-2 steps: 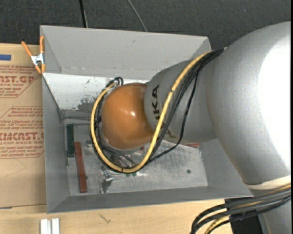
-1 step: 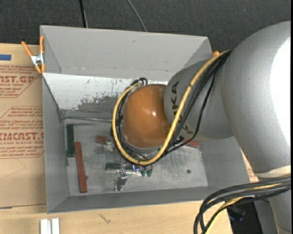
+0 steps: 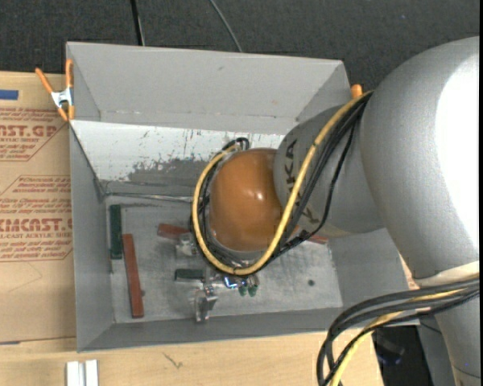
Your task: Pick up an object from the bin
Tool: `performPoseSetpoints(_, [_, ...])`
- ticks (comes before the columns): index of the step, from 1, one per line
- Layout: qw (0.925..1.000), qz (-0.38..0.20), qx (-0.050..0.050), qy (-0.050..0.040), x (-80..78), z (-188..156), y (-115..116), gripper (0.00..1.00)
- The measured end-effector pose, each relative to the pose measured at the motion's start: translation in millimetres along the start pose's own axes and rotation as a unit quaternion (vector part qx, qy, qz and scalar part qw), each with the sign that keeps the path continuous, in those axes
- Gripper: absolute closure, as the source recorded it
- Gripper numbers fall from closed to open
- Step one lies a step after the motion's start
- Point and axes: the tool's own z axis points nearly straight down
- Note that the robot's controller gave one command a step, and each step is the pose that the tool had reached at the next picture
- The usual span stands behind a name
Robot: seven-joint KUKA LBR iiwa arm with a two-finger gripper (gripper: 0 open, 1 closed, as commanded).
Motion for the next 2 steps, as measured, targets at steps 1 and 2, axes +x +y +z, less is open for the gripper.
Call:
performPoseSetpoints(1, [0.999,0.044,-0.002,0.0036,5.7,13.6,-19.9,1.0])
performPoseSetpoints(2, [0.9991,0.043,-0.002,0.0032,5.6,13.6,-19.7,1.0])
